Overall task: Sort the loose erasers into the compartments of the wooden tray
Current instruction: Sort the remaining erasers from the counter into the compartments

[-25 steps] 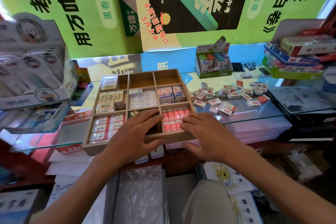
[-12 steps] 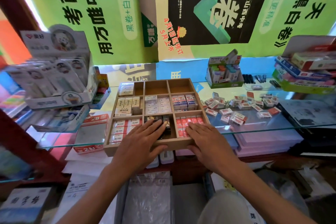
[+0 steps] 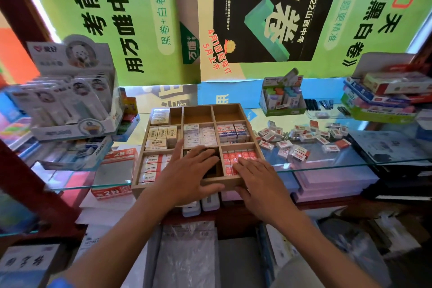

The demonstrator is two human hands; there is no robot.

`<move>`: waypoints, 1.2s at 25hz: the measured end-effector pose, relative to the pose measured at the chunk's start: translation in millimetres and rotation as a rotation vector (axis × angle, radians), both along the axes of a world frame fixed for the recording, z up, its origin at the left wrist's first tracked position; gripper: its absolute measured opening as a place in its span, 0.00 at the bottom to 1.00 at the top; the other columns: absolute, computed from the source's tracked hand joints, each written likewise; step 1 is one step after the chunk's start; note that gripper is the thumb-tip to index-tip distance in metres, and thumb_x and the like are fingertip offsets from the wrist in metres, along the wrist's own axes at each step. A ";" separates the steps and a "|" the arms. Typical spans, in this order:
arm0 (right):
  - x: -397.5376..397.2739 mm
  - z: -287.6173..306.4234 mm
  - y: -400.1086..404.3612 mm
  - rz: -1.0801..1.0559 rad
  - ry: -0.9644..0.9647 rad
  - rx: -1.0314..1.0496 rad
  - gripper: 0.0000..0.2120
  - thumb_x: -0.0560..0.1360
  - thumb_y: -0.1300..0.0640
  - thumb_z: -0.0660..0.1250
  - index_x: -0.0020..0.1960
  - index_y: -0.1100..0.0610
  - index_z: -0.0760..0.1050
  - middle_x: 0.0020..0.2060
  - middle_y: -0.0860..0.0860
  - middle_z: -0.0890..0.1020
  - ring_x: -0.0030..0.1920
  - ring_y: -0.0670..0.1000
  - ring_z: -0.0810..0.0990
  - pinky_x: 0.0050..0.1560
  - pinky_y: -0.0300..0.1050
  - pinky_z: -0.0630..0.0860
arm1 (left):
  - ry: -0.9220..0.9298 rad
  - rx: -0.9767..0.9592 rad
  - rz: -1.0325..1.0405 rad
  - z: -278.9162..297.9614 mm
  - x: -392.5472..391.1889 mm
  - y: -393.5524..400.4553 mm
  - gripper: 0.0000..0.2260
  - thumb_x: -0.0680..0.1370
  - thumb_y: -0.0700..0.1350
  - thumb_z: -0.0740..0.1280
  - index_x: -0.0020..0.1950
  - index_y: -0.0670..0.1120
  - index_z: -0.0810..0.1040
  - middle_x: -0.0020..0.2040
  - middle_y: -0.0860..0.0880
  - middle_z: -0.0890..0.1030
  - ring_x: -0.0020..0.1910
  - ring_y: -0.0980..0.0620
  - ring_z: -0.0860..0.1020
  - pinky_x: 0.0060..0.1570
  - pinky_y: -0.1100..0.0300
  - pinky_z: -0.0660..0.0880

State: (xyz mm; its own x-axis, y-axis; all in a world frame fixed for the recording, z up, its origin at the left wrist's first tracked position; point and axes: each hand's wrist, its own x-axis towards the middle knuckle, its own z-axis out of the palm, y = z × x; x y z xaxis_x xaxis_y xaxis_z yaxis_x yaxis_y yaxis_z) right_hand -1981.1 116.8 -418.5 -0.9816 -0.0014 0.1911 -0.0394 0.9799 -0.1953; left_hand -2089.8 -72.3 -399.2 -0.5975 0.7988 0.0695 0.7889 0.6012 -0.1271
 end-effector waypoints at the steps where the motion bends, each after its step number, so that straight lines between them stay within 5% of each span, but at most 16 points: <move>1: 0.2 -0.5 0.9 0.000 -0.002 -0.002 0.27 0.82 0.47 0.60 0.78 0.49 0.58 0.78 0.49 0.61 0.77 0.51 0.56 0.74 0.43 0.39 | 0.013 0.016 0.009 0.8 -2.1 0.3 0.37 0.74 0.74 0.45 0.77 0.56 0.63 0.78 0.52 0.64 0.78 0.49 0.58 0.74 0.37 0.40; 4: -0.2 -3.4 2.1 -0.003 0.009 -0.007 0.27 0.81 0.47 0.60 0.78 0.50 0.58 0.78 0.49 0.61 0.77 0.51 0.56 0.77 0.47 0.42 | 0.059 0.012 0.047 -3.3 -0.1 1.2 0.37 0.73 0.74 0.47 0.73 0.55 0.69 0.73 0.49 0.70 0.73 0.44 0.67 0.73 0.36 0.51; 8: -2.0 -10.6 5.9 0.042 0.063 -0.062 0.26 0.79 0.50 0.64 0.75 0.51 0.63 0.75 0.50 0.66 0.76 0.52 0.61 0.77 0.50 0.48 | 0.053 0.089 0.042 -3.8 15.7 29.4 0.35 0.74 0.72 0.52 0.69 0.49 0.75 0.75 0.47 0.67 0.74 0.46 0.64 0.75 0.37 0.53; 12: 12.4 -15.8 26.6 -0.049 0.309 -0.627 0.18 0.77 0.55 0.67 0.66 0.48 0.73 0.64 0.43 0.76 0.66 0.41 0.71 0.67 0.41 0.69 | 0.222 0.217 0.161 2.9 19.6 56.1 0.16 0.75 0.54 0.67 0.52 0.44 0.83 0.59 0.43 0.80 0.60 0.42 0.76 0.64 0.41 0.70; 14: 22.6 -20.8 47.0 -0.188 0.452 -0.718 0.13 0.76 0.58 0.66 0.59 0.48 0.77 0.57 0.42 0.79 0.61 0.39 0.74 0.61 0.36 0.72 | 0.263 0.302 0.141 0.0 21.8 76.0 0.13 0.73 0.50 0.71 0.51 0.42 0.82 0.54 0.42 0.80 0.54 0.41 0.77 0.54 0.44 0.74; 17: 32.6 -29.5 90.6 -0.318 0.517 -0.697 0.11 0.74 0.61 0.63 0.54 0.52 0.79 0.52 0.45 0.81 0.56 0.45 0.78 0.57 0.42 0.76 | 0.130 0.378 -0.015 -9.2 33.1 124.2 0.17 0.75 0.55 0.62 0.55 0.46 0.81 0.58 0.45 0.80 0.57 0.43 0.76 0.56 0.45 0.74; 22: 36.4 -27.0 178.5 -0.485 0.509 -0.588 0.14 0.75 0.67 0.65 0.56 0.53 0.78 0.50 0.47 0.80 0.47 0.48 0.78 0.47 0.46 0.76 | -0.039 0.256 0.144 -28.2 27.9 158.6 0.23 0.75 0.63 0.57 0.64 0.53 0.76 0.69 0.50 0.72 0.71 0.46 0.66 0.73 0.42 0.59; 27: 16.2 -19.5 247.2 -0.455 0.301 -0.309 0.20 0.70 0.62 0.69 0.61 0.53 0.75 0.58 0.50 0.77 0.55 0.56 0.76 0.55 0.52 0.72 | -0.050 0.281 0.170 -27.2 30.8 158.6 0.24 0.76 0.65 0.52 0.62 0.54 0.77 0.68 0.52 0.71 0.70 0.50 0.65 0.74 0.46 0.59; 30: -5.3 -10.1 266.8 -0.501 0.365 -0.245 0.20 0.70 0.62 0.68 0.62 0.56 0.74 0.60 0.54 0.77 0.56 0.59 0.74 0.56 0.53 0.70 | -0.135 0.357 0.189 -24.5 31.7 159.5 0.26 0.78 0.67 0.48 0.60 0.54 0.78 0.69 0.53 0.72 0.69 0.52 0.66 0.71 0.49 0.63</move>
State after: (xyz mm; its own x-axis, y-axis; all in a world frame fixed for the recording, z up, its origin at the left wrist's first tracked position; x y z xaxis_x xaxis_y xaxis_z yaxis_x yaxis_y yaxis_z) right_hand -1986.4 383.6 -428.6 -0.7244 0.5241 0.4478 0.3039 0.8259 -0.4750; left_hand -2058.1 87.2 -423.7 -0.7541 0.6141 0.2329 0.6557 0.7246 0.2122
